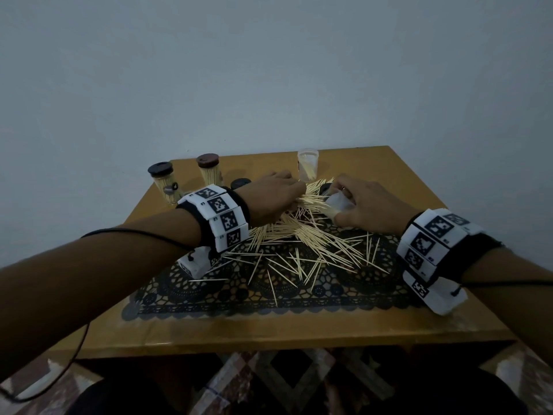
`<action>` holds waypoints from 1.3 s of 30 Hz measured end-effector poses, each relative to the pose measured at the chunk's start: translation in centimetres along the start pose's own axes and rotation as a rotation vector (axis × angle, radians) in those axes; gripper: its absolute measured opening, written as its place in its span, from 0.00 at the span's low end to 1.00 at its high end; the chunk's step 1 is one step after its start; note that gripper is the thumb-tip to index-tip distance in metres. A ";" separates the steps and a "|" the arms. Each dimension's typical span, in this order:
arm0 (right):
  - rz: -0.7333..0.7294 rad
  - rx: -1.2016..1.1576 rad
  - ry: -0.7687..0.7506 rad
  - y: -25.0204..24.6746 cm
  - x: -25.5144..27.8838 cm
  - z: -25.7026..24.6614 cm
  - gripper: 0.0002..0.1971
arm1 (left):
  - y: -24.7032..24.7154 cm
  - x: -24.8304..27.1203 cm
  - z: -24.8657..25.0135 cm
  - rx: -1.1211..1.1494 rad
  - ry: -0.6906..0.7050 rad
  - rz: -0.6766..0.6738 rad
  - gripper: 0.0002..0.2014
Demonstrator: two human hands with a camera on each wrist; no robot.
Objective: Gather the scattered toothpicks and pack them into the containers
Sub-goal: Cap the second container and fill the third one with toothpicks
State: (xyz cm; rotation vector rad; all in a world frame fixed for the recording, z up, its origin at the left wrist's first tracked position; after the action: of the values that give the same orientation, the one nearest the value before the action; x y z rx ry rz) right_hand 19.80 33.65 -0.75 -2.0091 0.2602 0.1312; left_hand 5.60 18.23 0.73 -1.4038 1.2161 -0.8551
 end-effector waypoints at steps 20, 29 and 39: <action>-0.029 0.169 -0.164 2.0 -0.8 -1.8 0.24 | -0.5 -0.2 1.2 -0.182 -0.063 -0.205 0.12; -0.038 0.209 -0.144 2.1 -1.2 -1.4 0.27 | -1.8 -0.7 1.9 0.072 -0.147 -0.298 0.35; -0.017 0.158 -0.097 1.8 -0.8 -1.2 0.26 | -1.5 0.4 1.0 0.474 -0.227 -0.071 0.32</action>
State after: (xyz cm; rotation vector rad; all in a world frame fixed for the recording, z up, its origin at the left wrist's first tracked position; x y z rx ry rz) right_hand 18.53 31.90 -1.60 -1.8421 0.1857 0.1908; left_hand 6.95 17.97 1.96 -1.1228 0.7332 -0.9315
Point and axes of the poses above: each hand's wrist, its own x-axis away from the middle knuckle, its own y-axis out of the palm, z = x × y, the point moved 1 cm from there along -x, towards the middle knuckle, and after that the axes turned 9 degrees about -y, right-handed, at the moved point
